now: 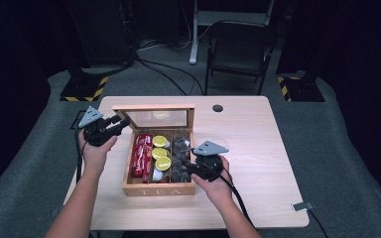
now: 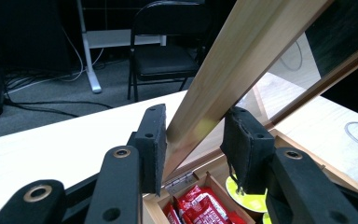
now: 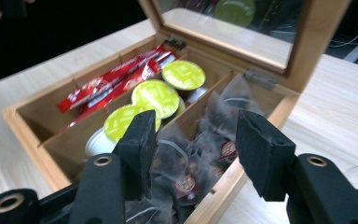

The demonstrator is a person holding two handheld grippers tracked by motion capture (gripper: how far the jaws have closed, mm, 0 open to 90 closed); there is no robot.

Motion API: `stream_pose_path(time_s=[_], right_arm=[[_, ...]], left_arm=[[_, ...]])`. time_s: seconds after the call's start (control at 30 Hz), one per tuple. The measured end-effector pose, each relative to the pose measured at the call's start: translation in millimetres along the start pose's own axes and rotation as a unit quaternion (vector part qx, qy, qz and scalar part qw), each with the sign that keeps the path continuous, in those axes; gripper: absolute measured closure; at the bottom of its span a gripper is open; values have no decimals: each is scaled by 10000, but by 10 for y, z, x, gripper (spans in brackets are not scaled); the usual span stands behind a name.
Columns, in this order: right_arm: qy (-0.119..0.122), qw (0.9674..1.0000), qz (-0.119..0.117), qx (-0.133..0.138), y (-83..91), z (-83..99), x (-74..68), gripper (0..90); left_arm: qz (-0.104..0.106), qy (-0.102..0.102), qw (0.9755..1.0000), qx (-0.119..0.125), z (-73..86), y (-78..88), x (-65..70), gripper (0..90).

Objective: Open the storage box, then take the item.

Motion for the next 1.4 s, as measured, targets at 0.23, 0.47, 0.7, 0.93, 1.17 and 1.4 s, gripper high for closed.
stream_pose_path(time_s=[0.23,0.47,0.7,0.93,1.17,1.4], right_arm=[[136,9998,-92,-128,-73,48,-110,477],[208,9992,-202,-270,-145,112,-183,479],[237,9986,-289,-371,-185,170,-229,481],[165,9980,-362,-488,-217,232,-223,480],[105,9976,-419,-535,-252,283,-239,478],[133,9970,-451,-613,-308,315,-291,470]], left_arm=[[7,-1,10000,-16,9,0,-1,599],[28,-5,10000,-19,15,1,0,597],[26,24,10000,-43,30,-16,-5,596],[-7,10,10000,-59,34,-20,-3,597],[-12,7,10000,-73,35,-20,-4,597],[-23,1,10000,-86,38,-21,-2,600]])
Point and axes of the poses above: each handheld gripper's, and its own axes: y roughly backward along the jaws, z roughly out of its underside, x roughly to its right, the point moved 8 cm from there along -y, roughly forward along the jaws, and after that the axes turned 11 degrees about -x, right-handed, at the moved point
